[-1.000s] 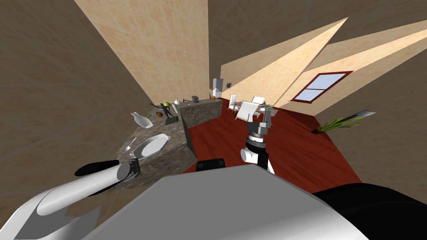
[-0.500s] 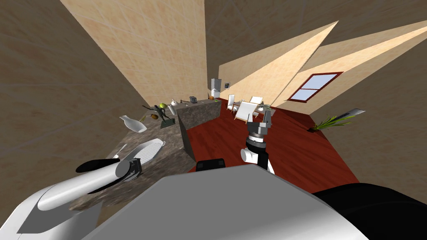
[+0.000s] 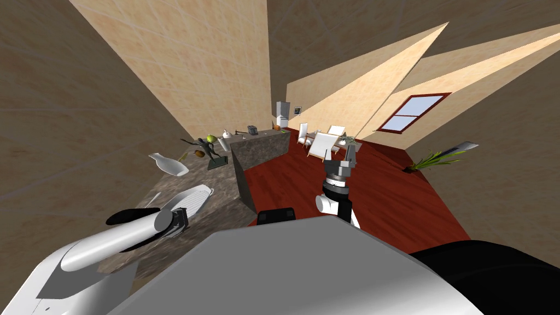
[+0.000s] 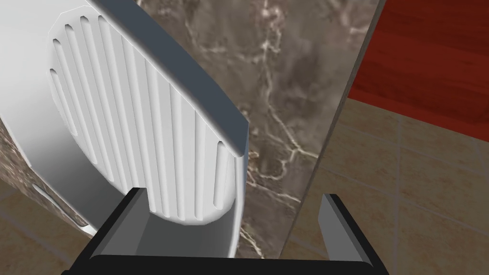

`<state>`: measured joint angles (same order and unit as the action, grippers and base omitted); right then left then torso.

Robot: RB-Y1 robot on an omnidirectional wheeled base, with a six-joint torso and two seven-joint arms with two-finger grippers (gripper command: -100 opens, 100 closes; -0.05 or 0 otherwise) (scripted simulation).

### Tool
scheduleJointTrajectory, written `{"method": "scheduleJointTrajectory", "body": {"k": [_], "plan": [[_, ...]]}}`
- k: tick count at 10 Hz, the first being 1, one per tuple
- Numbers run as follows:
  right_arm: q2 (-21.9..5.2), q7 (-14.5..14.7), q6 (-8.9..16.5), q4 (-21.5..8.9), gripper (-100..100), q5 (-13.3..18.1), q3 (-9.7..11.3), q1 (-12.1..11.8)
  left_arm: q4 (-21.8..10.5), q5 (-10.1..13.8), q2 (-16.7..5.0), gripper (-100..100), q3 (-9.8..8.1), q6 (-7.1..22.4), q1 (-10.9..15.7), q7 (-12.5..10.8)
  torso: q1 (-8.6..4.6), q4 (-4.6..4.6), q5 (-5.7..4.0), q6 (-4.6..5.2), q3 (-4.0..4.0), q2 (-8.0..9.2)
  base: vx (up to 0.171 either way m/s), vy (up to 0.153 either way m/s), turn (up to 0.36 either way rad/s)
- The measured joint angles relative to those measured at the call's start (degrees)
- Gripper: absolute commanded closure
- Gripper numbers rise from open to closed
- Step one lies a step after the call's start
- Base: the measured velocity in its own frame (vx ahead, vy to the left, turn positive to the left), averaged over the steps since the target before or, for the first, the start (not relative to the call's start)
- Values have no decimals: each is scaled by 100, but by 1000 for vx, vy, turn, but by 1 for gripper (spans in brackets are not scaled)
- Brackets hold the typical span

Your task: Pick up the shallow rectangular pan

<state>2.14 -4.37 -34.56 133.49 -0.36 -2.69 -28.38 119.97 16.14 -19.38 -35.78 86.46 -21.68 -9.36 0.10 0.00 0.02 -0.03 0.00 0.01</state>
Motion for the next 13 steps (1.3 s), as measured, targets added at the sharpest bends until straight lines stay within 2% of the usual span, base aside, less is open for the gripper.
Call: {"method": "scheduleJointTrajectory", "body": {"k": [2,3,7,8,9,12,13], "plan": [[0,0,0,0,0,0,0,0,-209,-80,15,-100,78,-185,67,8,0,0,0,0,1,2,-1,5,1],[0,0,0,0,0,0,0,0,-219,-84,17,100,82,-205,69,9,-2,1,-1,0,1,2,0,0,0],[0,0,0,0,0,0,0,0,-222,-84,17,100,87,-197,64,16,-4,5,-3,-2,4,3,0,0,0],[0,0,0,0,0,0,0,0,-221,-84,16,0,87,-196,64,17,-4,5,-3,-2,4,3,0,0,0],[0,0,0,0,0,0,0,0,-221,-84,16,100,87,-196,65,17,-4,5,-2,-2,4,4,-1,-7,-2],[0,0,0,0,0,0,0,0,107,14,-14,100,-13,98,0,-19,-17,9,-10,-4,9,9,1,-10,-1],[0,0,0,0,0,0,0,0,116,19,-15,0,-17,120,-2,-19,-15,10,-10,-4,10,9,0,0,0]]}}
